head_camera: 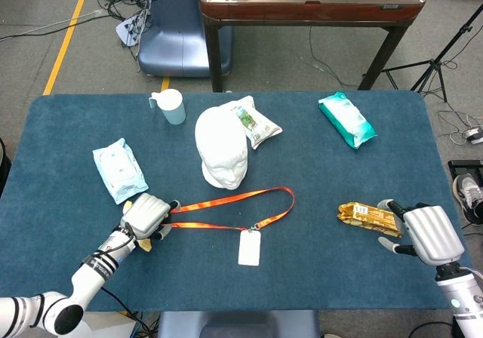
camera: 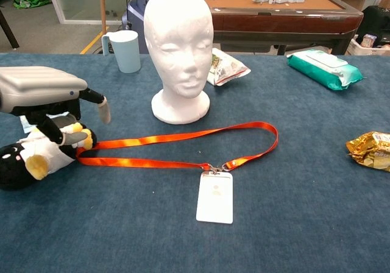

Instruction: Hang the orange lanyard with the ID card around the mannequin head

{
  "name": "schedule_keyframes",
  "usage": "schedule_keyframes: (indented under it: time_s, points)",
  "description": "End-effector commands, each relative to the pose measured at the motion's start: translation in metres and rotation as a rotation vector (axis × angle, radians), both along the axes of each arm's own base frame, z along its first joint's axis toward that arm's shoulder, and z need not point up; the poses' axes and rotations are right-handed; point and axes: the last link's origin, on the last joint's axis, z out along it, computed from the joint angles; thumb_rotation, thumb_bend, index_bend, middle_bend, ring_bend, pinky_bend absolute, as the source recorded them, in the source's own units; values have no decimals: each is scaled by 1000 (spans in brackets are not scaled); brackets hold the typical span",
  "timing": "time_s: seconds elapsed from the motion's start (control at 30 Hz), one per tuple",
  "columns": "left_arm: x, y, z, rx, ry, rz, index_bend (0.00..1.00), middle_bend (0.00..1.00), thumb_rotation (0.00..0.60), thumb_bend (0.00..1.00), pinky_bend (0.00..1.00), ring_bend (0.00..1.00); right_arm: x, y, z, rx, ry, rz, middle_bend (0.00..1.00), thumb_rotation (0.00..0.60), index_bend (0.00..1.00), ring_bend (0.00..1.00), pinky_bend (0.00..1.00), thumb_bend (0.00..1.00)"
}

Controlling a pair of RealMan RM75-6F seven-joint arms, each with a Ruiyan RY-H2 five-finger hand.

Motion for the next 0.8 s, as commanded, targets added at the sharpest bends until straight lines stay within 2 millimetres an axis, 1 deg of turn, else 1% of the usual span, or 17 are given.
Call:
schedule_keyframes:
  time_s: [0.03,0.13,0.37,0.5,0.8]
  points:
    - [3,8,-7,6,-13,16,350,932,592,372,882,992,1,0,0,-1,1,1,723,600,380,749,629,114]
    - [4,16,-16,16,-9,33,364,954,599,372,882,1000,1,1,1,-4,2,-1,724,600,380,750,630,114]
    - [3,29,-34,29,24,77,389,964,589,348,882,1000,0,3,3,-8,5,-7,725,600,380,752,630,114]
    - [1,35,-42,37,41,102,405,969,542,341,882,1000,-1,3,3,-7,4,-9,726,600,380,752,631,114]
    - [3,47,-53,52,47,157,431,976,499,339,882,1000,-1,3,3,-4,7,-14,726,600,380,754,631,115]
